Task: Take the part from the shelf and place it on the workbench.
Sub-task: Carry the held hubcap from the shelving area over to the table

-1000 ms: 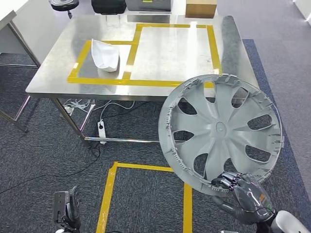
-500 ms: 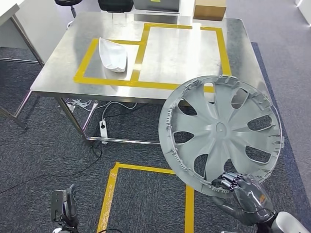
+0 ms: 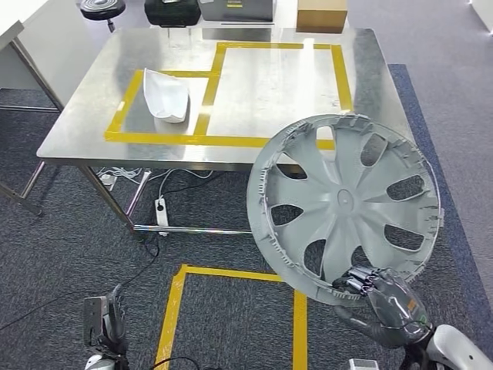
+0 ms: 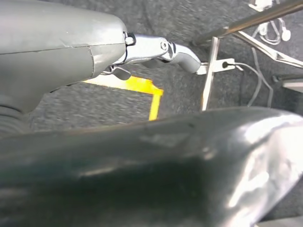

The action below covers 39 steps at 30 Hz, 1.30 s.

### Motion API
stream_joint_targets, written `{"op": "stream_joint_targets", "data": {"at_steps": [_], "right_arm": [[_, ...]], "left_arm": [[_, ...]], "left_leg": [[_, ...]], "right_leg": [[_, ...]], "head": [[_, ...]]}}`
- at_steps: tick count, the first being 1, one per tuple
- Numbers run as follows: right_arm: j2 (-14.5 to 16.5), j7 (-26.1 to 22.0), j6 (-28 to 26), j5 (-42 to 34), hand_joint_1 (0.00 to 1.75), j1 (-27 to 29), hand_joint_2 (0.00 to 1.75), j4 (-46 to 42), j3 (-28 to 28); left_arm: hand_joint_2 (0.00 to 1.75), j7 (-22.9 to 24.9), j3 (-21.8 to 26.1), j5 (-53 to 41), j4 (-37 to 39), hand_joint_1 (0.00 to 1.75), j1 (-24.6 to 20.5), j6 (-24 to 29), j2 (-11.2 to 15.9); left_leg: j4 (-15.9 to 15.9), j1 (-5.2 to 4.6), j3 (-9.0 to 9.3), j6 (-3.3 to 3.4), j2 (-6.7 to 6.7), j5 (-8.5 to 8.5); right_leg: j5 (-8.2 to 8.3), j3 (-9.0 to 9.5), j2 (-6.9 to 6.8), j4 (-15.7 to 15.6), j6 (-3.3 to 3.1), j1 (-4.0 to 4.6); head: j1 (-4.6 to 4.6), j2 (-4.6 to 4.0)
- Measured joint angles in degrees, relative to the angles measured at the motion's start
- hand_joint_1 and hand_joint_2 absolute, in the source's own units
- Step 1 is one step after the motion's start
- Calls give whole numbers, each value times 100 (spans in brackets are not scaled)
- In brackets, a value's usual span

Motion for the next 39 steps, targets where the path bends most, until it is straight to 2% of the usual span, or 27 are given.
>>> {"op": "stream_joint_targets", "data": {"at_steps": [1,2,3,5,7,9,11,12,13,14,15,16,17,18,21,23,24,26,27,28,29,31,32,33,35,37,39], "right_arm": [[2,-11,12,10,175,-49,175,21,2],[2,-15,32,20,175,-102,175,35,4],[2,-8,64,25,175,-160,175,43,4],[1,9,143,22,175,-271,175,42,5],[0,21,188,14,175,-346,175,35,4],[1,29,202,6,175,-386,175,31,3],[1,29,207,3,175,-400,175,31,8],[1,27,209,3,175,-400,175,31,10],[1,26,210,2,175,-401,175,31,12],[1,26,211,2,175,-401,175,31,13],[1,28,212,1,175,-403,175,31,13],[1,30,213,0,175,-408,175,34,14],[1,29,212,0,175,-421,175,36,14],[2,28,211,0,175,-435,175,42,15],[10,26,211,1,175,-486,175,57,22],[22,24,211,0,175,-535,175,69,37],[31,20,210,-2,175,-558,175,82,51],[56,9,207,-5,175,-588,175,115,86],[72,3,203,-8,175,-591,175,133,105],[87,-2,198,-14,175,-591,175,149,125],[98,-4,192,-22,175,-590,175,164,142],[110,-1,178,-35,175,-584,175,182,162],[111,5,166,-38,175,-581,175,186,163],[111,14,146,-38,175,-572,175,186,160],[109,39,96,-32,175,-537,175,173,148],[98,77,61,-13,175,-479,175,127,123],[80,116,38,10,175,-433,175,84,85]], "left_arm": [[0,-21,-17,14,-14,0,-33,-22,-1],[0,-42,-35,30,-28,0,-71,-44,-4],[0,-55,-51,44,-40,0,-111,-60,-10],[0,-55,-89,57,-65,0,-174,-72,-26],[0,-47,-129,58,-93,0,-213,-75,-50],[0,-42,-157,60,-115,0,-250,-75,-65],[0,-42,-176,60,-121,0,-270,-76,-69],[0,-42,-187,60,-121,0,-270,-77,-73],[0,-42,-196,60,-121,0,-269,-77,-75],[0,-42,-200,60,-121,0,-269,-78,-77],[0,-42,-203,60,-121,0,-270,-78,-78],[0,-42,-205,60,-123,0,-275,-78,-79],[0,-42,-209,60,-127,0,-282,-78,-79],[0,-41,-218,61,-133,0,-293,-77,-78],[0,-31,-259,66,-164,0,-340,-66,-63],[0,16,-312,58,-188,0,-385,-46,-55],[0,80,-351,38,-197,0,-402,-30,-51],[0,286,-446,-42,-195,0,-404,29,-34],[0,410,-495,-93,-189,0,-383,71,-21],[0,527,-544,-137,-179,0,-358,113,-8],[0,635,-588,-171,-162,0,-332,153,6],[0,814,-657,-226,-115,0,-286,205,42],[0,902,-686,-245,-84,0,-263,224,61],[0,1009,-710,-261,-49,0,-236,242,79],[0,1252,-753,-285,28,0,-163,279,111],[0,1477,-787,-327,91,0,-62,312,128],[0,1646,-813,-363,153,0,19,339,136]], "left_leg": [[-345,-13,141,26,1,173],[-622,-25,251,55,2,254],[-764,-38,301,77,3,253],[-853,-43,328,118,-1,191],[-909,-17,369,168,-4,196],[-947,1,409,219,-5,193],[-944,-13,420,251,-6,168],[-941,-20,434,259,-6,152],[-938,-23,460,261,-8,130],[-936,-23,498,256,-11,102],[-933,-21,544,244,-14,67],[-928,-30,581,225,-19,33],[-912,-40,596,203,-23,6],[-902,-48,597,179,-26,-9],[-889,-54,584,112,-24,-38],[-657,-48,497,47,-13,-172],[-370,-38,358,16,-6,-298],[386,-17,-52,-22,0,-552],[656,-10,-225,-29,1,-587],[726,-7,-309,-24,1,-509],[569,-7,-286,-7,1,-317],[-140,-22,-24,59,2,153],[-453,-38,103,95,3,297],[-656,-54,188,127,4,339],[-785,-75,244,167,4,274],[-890,-42,307,196,3,247],[-974,-9,371,225,2,252]], "right_leg": [[-23,23,1,2,19,10],[-38,25,1,4,43,17],[-43,10,0,3,69,22],[-43,-7,-5,-22,135,26],[-127,-48,-6,60,190,25],[-387,-314,-1,569,211,27],[-655,-761,0,1347,220,31],[-664,-922,0,1576,224,31],[-543,-977,-1,1580,225,31],[-317,-914,-2,1352,223,29],[-53,-768,-4,960,220,26],[135,-594,-6,594,216,31],[222,-446,-7,293,198,34],[234,-354,-4,120,178,41],[165,-286,8,41,88,40],[144,-230,-3,19,25,14],[129,-201,-11,12,-4,9],[89,-158,-18,13,-43,12],[68,-132,-16,13,-51,15],[42,-98,-9,13,-52,18],[13,-53,-2,13,-49,22],[-53,46,7,7,-32,31],[-81,76,11,5,-13,38],[-99,84,11,2,12,42],[-113,65,7,-11,79,44],[-172,38,-2,0,143,40],[-379,-141,0,346,181,39]], "head": [[3,0],[6,0],[9,1],[13,2],[19,2],[30,2],[34,2],[32,2],[33,2],[33,1],[34,2],[35,1],[35,1],[30,2],[19,2],[10,2],[6,2],[2,2],[1,2],[1,1],[-1,1],[3,1],[8,1],[12,1],[15,2],[20,2],[36,1]]}}
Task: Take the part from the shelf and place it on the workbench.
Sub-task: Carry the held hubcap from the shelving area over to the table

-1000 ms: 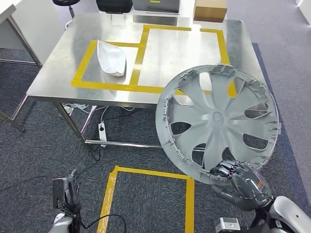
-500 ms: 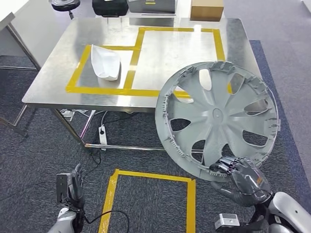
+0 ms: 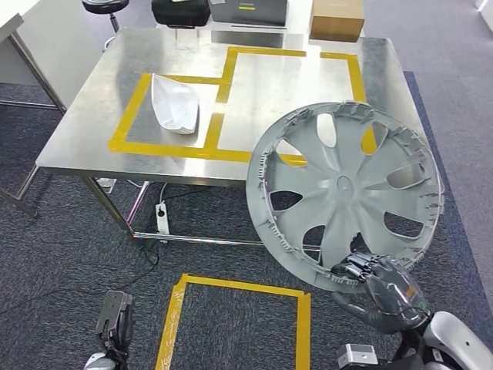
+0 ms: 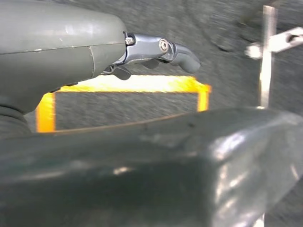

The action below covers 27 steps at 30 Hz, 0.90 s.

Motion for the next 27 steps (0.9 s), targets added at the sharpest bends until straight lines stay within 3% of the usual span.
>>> {"op": "stream_joint_targets", "data": {"at_steps": [2,3,4,5,7,9,12,14,17,19,20,21,23,25,27], "right_arm": [[-10,26,-24,25,175,46,175,-12,-34],[-10,34,-33,40,175,74,175,-13,-44],[-10,40,-42,51,175,102,175,-14,-53],[-10,47,-46,59,175,124,175,-17,-61],[-11,70,-50,66,175,152,175,-27,-78],[-13,88,-56,72,175,166,175,-39,-87],[-13,91,-73,92,175,202,175,-64,-92],[-13,94,-77,102,175,214,175,-82,-99],[-13,97,-77,108,175,221,175,-96,-107],[-13,97,-77,114,175,231,175,-96,-106],[-13,97,-77,116,175,234,175,-96,-106],[-13,97,-77,117,175,237,175,-96,-106],[-13,97,-77,117,175,239,175,-99,-108],[-13,98,-77,119,175,242,175,-103,-109],[-13,93,-77,121,175,244,175,-108,-108]], "left_arm": [[0,112,-11,-17,74,0,60,20,7],[0,144,-14,-26,107,0,92,24,8],[0,160,-17,-35,133,0,122,25,9],[0,167,-25,-44,152,0,144,24,9],[0,170,-44,-55,183,0,167,23,12],[0,176,-54,-58,202,0,170,24,24],[0,196,-56,-62,227,0,188,29,46],[0,200,-59,-64,237,0,194,36,57],[0,211,-78,-73,246,0,200,41,60],[0,227,-88,-75,257,0,216,42,62],[0,233,-92,-74,262,0,222,42,63],[0,233,-94,-74,264,0,224,42,66],[0,234,-97,-73,266,0,219,42,77],[0,235,-98,-74,267,0,212,42,87],[0,238,-99,-74,271,0,213,42,89]], "left_leg": [[-7,-4,16,27,-1,-17],[-4,-6,19,34,-1,-29],[-1,-6,26,37,-1,-41],[5,-3,38,33,-3,-57],[27,5,76,1,-13,-100],[74,-16,78,-54,-27,-138],[94,-35,70,-116,-30,-147],[227,-24,28,-171,-19,-256],[1196,5,-401,-250,-1,-750],[1726,15,-652,-256,0,-897],[1689,16,-637,-246,0,-806],[1427,15,-516,-226,0,-621],[636,3,-138,-165,1,-247],[172,-19,74,-126,-1,-145],[93,-30,93,-103,-3,-167]], "right_leg": [[-287,-415,5,750,26,-2],[-354,-621,5,1066,42,-4],[-314,-749,4,1208,57,-6],[-154,-757,2,1109,68,-10],[307,-502,-4,422,84,-26],[523,-214,3,-176,57,-29],[512,-133,23,-290,-40,-19],[515,-108,17,-307,-105,-34],[504,-80,-5,-319,-181,-42],[499,-71,-4,-318,-188,-36],[496,-61,-1,-318,-189,-33],[491,-47,2,-318,-187,-30],[476,-25,8,-315,-172,-15],[470,-35,12,-312,-128,-3],[481,-40,11,-334,-62,-7]], "head": [[13,0],[15,0],[15,0],[15,0],[18,0],[19,-1],[4,0],[-6,-1],[-23,-1],[-22,-1],[-23,0],[-22,0],[-20,1],[-16,0],[-16,0]]}}
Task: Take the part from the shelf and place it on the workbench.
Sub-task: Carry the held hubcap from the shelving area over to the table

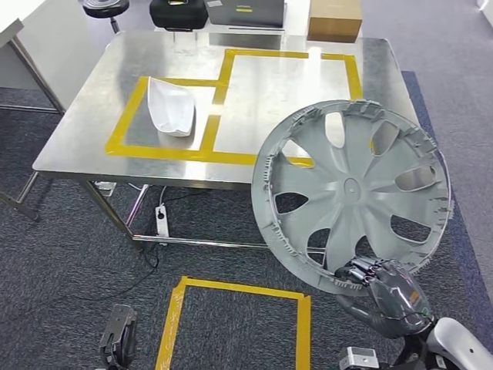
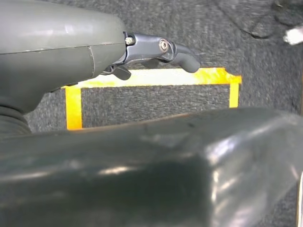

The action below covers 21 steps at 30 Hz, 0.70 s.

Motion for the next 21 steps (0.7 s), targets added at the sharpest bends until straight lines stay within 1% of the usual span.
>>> {"op": "stream_joint_targets", "data": {"at_steps": [1,2,3,4,5,6,7,8,9,10,11,12,13,14,16,17,18,19,21], "right_arm": [[-1,-2,0,1,175,2,175,-5,-1],[-2,-2,0,-1,175,1,175,-10,-3],[-3,0,0,-1,175,-1,175,-14,-6],[-4,2,0,-2,175,1,175,-16,-8],[-5,3,0,-2,175,2,175,-16,-7],[-5,1,0,-1,175,7,175,-16,-6],[-5,2,0,1,175,11,175,-16,-4],[-6,7,1,7,175,13,175,-16,-3],[-7,17,2,14,175,13,175,-16,-4],[-8,31,3,23,175,13,175,-16,-5],[-9,45,4,32,175,12,175,-17,-5],[-10,56,4,38,175,13,175,-22,-7],[-10,67,4,45,175,19,175,-28,-7],[-10,79,4,52,175,28,175,-37,-7],[-11,95,5,64,175,46,175,-53,-9],[-13,99,5,68,175,49,175,-63,-10],[-14,100,6,71,175,49,175,-70,-11],[-16,101,7,74,175,51,175,-78,-11],[-22,101,8,79,175,58,175,-82,-12]], "left_arm": [[0,1,-1,1,3,0,3,0,-3],[0,2,-1,2,5,0,2,0,-4],[0,2,-2,3,5,0,-2,0,-6],[0,2,-2,3,6,0,-4,0,-6],[0,2,-2,4,7,0,-4,0,-4],[0,2,-2,4,8,0,-3,0,-4],[0,2,-2,7,10,0,1,3,-5],[0,2,-2,12,13,0,2,13,-7],[0,2,-1,20,15,0,3,27,-9],[0,1,-1,32,16,0,4,43,-13],[0,-4,1,45,17,0,6,61,-14],[0,-17,1,57,17,0,9,74,-15],[0,-39,2,65,17,0,12,84,-14],[0,-62,3,68,18,0,14,93,-13],[0,-95,4,68,19,0,12,102,-10],[0,-102,3,67,19,0,7,103,-10],[0,-106,3,66,19,0,1,104,-12],[0,-108,2,62,19,0,-3,105,-14],[0,-110,2,56,20,0,2,105,-22]], "left_leg": [[-29,8,14,22,0,15],[-62,20,34,51,2,32],[-95,35,51,79,4,49],[-110,40,63,99,7,58],[-110,39,63,112,8,59],[-108,36,63,118,9,57],[-106,34,65,121,10,54],[-103,34,68,120,10,51],[-98,39,73,116,8,45],[-90,44,79,105,5,36],[-75,36,80,85,1,21],[-52,25,71,59,-4,7],[-37,13,60,30,-7,0],[-29,2,49,3,-8,-1],[-26,11,42,-46,-6,-9],[27,18,24,-75,-2,-55],[175,26,-35,-106,2,-152],[444,37,-153,-137,5,-299],[1203,58,-508,-178,8,-623]], "right_leg": [[-16,-7,-2,4,33,-5],[-74,-39,-3,65,60,-6],[-186,-121,-3,235,83,-6],[-351,-267,-3,534,100,-9],[-528,-449,-2,915,117,-9],[-663,-632,-2,1289,135,-10],[-711,-758,-3,1533,150,-11],[-645,-783,-5,1563,161,-13],[-479,-694,-7,1360,167,-17],[-271,-524,-10,1001,168,-22],[-113,-326,-12,603,165,-23],[-15,-158,-11,279,142,-23],[16,-60,-8,90,115,-20],[0,-17,-2,12,80,-11],[8,-8,3,-7,8,-13],[9,3,2,-13,-28,-20],[9,18,-3,-21,-61,-32],[4,32,-9,-24,-89,-41],[-15,50,-14,-24,-125,-36]], "head": [[4,0],[8,-1],[14,-1],[17,-1],[18,-1],[16,-1],[15,-1],[15,-1],[16,-1],[18,-1],[19,-1],[16,0],[12,1],[7,1],[4,1],[-2,0],[-8,0],[-15,0],[-24,0]]}}
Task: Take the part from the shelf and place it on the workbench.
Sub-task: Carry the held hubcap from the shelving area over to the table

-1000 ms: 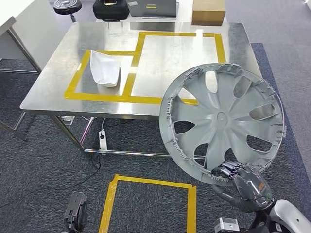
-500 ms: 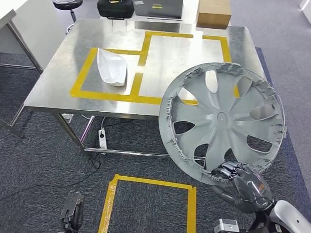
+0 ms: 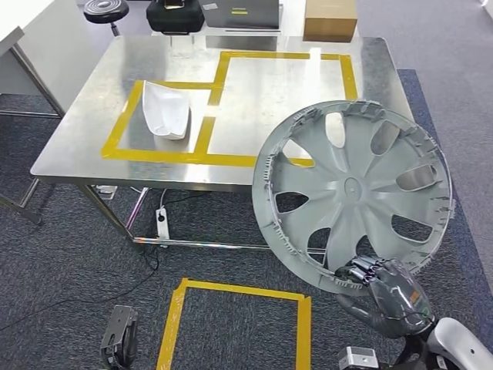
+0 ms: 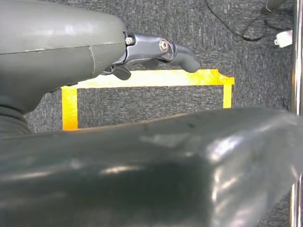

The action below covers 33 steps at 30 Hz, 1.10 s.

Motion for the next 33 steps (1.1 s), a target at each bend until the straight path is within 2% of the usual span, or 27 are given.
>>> {"op": "stream_joint_targets", "data": {"at_steps": [1,2,3,5,6,8,11,13,15,16,17,18,19,20,21,22,23,26,28,29,31,32,33], "right_arm": [[-2,-1,1,2,175,5,175,0,0],[-4,-1,2,3,175,11,175,-1,0],[-4,0,3,3,175,17,175,-2,0],[-4,4,7,2,175,27,175,-10,0],[-4,7,9,1,175,29,175,-13,0],[-4,7,10,0,175,30,175,-16,1],[-5,-1,9,3,175,35,175,-30,4],[-8,1,9,1,175,30,175,-39,-1],[-11,3,8,1,175,41,175,-39,-3],[-14,2,7,2,175,53,175,-39,-3],[-16,0,7,2,175,64,175,-39,-2],[-19,-2,7,2,175,70,175,-39,-1],[-21,1,8,2,175,71,175,-39,-1],[-22,5,8,1,175,71,175,-39,-2],[-25,8,9,-1,175,71,175,-39,-3],[-28,10,9,-1,175,70,175,-42,-3],[-32,10,9,-1,175,71,175,-47,-3],[-40,11,9,-2,175,86,175,-63,-6],[-44,16,9,-3,175,89,175,-72,-8],[-45,16,9,-3,175,92,175,-75,-7],[-45,15,9,-3,175,96,175,-77,-4],[-45,15,9,-3,175,99,175,-77,-3],[-45,15,9,-3,175,100,175,-77,-3]], "left_arm": [[0,0,0,-3,1,0,6,0,0],[0,0,1,-3,3,0,11,0,0],[0,-1,1,-4,4,0,13,0,1],[0,-2,1,-8,5,0,11,0,5],[0,-3,0,-12,5,0,7,0,7],[0,-5,0,-23,5,0,-2,2,9],[0,-7,2,-39,5,0,-1,14,2],[0,-20,3,-45,6,0,-3,21,-5],[0,-55,5,-49,7,0,-4,26,-14],[0,-72,6,-50,7,0,-1,26,-20],[0,-83,7,-51,7,0,3,23,-27],[0,-89,7,-54,8,0,5,20,-32],[0,-92,7,-56,8,0,6,17,-39],[0,-95,7,-58,8,0,8,16,-45],[0,-99,7,-60,8,0,3,17,-49],[0,-102,7,-60,8,0,-3,16,-50],[0,-105,7,-60,9,0,-8,16,-50],[0,-115,7,-60,10,0,-21,16,-44],[0,-132,5,-62,10,0,-30,18,-43],[0,-140,5,-63,10,0,-29,18,-45],[0,-147,4,-62,11,0,-14,18,-44],[0,-148,4,-60,13,0,-3,17,-42],[0,-149,4,-59,14,0,6,16,-41]], "left_leg": [[286,7,-146,-7,0,-74],[382,9,-208,-4,0,-37],[243,9,-160,10,0,114],[-442,1,140,66,0,531],[-784,-10,296,95,0,662],[-1130,-36,446,138,1,690],[-1249,-28,503,202,-3,655],[-1320,-2,579,260,-4,657],[-1326,-15,620,305,-3,620],[-1323,-22,640,318,-3,596],[-1320,-28,669,324,-3,566],[-1315,-30,710,322,-5,530],[-1309,-28,762,312,-7,488],[-1303,-26,814,294,-10,438],[-1289,-34,854,266,-13,389],[-1277,-42,873,238,-14,352],[-1271,-51,880,210,-13,325],[-1263,-55,907,130,0,262],[-941,-44,772,61,5,112],[-598,-32,589,30,7,-10],[181,-11,108,-11,8,-213],[395,-5,-70,-17,8,-184],[403,-2,-160,-11,8,-33]], "right_leg": [[-9,11,1,0,-8,4],[-21,26,5,0,-11,6],[-36,49,9,0,-9,9],[-74,107,14,-1,9,12],[-94,123,17,3,28,21],[-114,116,20,0,83,31],[-154,104,10,-18,189,22],[-330,-69,8,311,226,21],[-614,-484,10,1054,244,22],[-687,-695,10,1378,256,22],[-658,-832,10,1542,266,22],[-503,-853,9,1472,273,21],[-253,-762,5,1185,276,18],[-28,-605,1,812,274,16],[126,-432,-2,461,267,22],[178,-304,-4,222,242,29],[147,-233,-2,114,210,39],[61,-163,13,46,99,32],[13,-77,5,16,30,5],[-20,-33,1,11,4,3],[-93,56,-1,11,-19,3],[-135,113,4,11,-17,3],[-181,180,9,12,-12,3]], "head": [[0,-1],[-1,-1],[0,-1],[2,-1],[3,-1],[8,0],[11,1],[33,2],[52,1],[55,1],[55,1],[55,1],[57,1],[56,1],[61,1],[65,1],[63,1],[47,2],[35,2],[32,2],[31,2],[32,2],[30,2]]}}
